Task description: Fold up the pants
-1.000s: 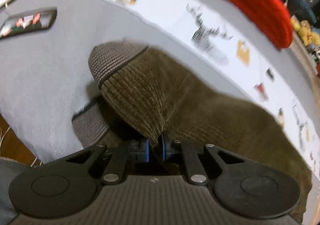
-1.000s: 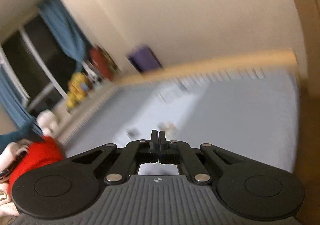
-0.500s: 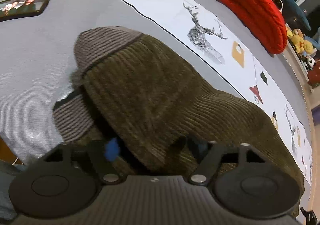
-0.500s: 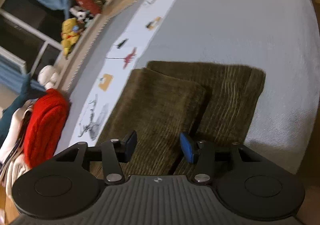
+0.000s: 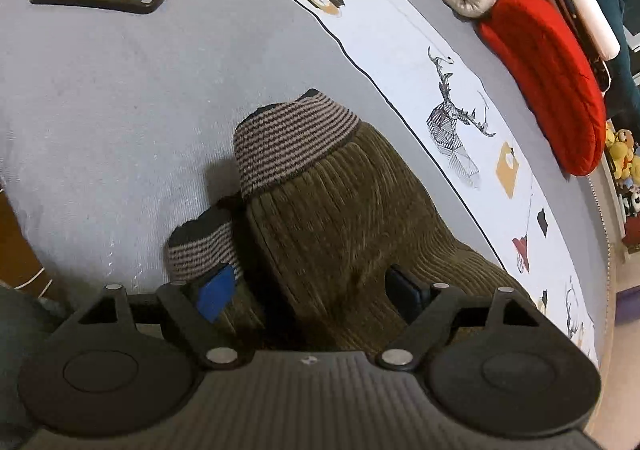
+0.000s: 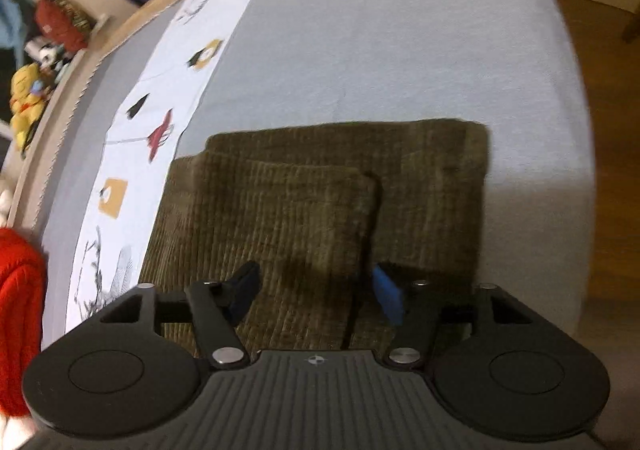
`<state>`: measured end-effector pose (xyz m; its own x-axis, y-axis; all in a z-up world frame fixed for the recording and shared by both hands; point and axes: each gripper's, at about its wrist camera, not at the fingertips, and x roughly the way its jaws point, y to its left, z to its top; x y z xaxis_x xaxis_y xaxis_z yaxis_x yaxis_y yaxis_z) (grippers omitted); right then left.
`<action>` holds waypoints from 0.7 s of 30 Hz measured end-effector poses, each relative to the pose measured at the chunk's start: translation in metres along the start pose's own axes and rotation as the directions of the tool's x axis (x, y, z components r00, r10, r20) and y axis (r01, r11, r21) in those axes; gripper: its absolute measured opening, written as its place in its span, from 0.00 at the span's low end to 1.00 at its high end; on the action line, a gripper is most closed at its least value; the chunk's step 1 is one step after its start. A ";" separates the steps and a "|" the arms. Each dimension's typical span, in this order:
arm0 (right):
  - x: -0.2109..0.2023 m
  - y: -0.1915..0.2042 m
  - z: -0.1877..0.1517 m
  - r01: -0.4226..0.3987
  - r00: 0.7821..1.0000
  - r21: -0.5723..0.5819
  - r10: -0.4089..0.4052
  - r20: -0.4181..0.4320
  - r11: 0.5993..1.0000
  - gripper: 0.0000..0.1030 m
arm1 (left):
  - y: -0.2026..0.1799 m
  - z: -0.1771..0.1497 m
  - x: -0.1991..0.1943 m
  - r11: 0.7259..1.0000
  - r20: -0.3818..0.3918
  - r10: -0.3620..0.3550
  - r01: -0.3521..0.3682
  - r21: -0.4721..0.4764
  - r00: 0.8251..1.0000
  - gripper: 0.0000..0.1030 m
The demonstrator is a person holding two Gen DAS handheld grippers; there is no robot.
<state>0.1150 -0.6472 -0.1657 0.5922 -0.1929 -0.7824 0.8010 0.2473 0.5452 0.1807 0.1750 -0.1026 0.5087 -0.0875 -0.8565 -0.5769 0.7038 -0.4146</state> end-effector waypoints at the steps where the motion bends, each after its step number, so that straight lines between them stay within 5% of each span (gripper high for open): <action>1: 0.002 0.005 -0.001 -0.018 1.000 -0.024 0.018 -0.004 1.000 0.87 | -0.001 0.001 0.001 1.000 0.004 0.000 0.000 0.002 1.000 0.84; 2: 0.004 0.010 -0.001 -0.017 1.000 -0.050 0.017 -0.007 0.999 0.92 | -0.003 0.001 0.003 1.000 0.004 0.002 -0.002 0.009 1.000 0.84; 4: 0.003 0.020 -0.002 0.017 1.000 -0.099 -0.017 0.010 0.995 0.75 | -0.012 0.000 0.006 0.999 0.001 0.006 -0.006 0.032 1.000 0.84; 5: 0.001 0.023 -0.001 0.023 1.000 -0.115 -0.022 0.010 0.993 0.49 | -0.016 0.000 0.007 0.999 -0.002 0.004 -0.004 0.043 1.000 0.83; 8: -0.004 0.022 0.000 -0.021 1.000 -0.115 0.023 0.015 0.993 0.11 | -0.024 -0.004 0.006 0.998 0.004 -0.018 0.017 0.057 1.000 0.78; 12: -0.019 0.025 0.004 -0.046 0.997 -0.146 0.055 0.061 0.988 0.09 | -0.035 -0.001 0.005 0.996 -0.014 -0.019 0.020 0.085 1.000 0.63; 14: -0.028 0.032 0.011 -0.098 0.991 -0.151 0.110 0.073 0.984 0.09 | -0.040 0.006 0.004 0.995 -0.022 0.010 -0.008 0.100 1.000 0.34; 16: -0.032 0.047 0.018 -0.120 0.988 -0.158 0.133 0.074 0.980 0.09 | -0.042 0.012 0.004 0.995 -0.032 0.037 -0.034 0.095 0.999 0.21; 21: -0.046 0.095 0.028 -0.182 0.977 -0.179 0.199 0.082 0.967 0.09 | -0.052 0.022 -0.016 0.997 0.000 -0.009 0.009 0.083 1.000 0.18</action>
<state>0.1664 -0.6414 -0.0693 0.7451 -0.2166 -0.6308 0.6506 0.4444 0.6158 0.2167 0.1557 -0.0604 0.5135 -0.0940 -0.8529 -0.5175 0.7590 -0.3951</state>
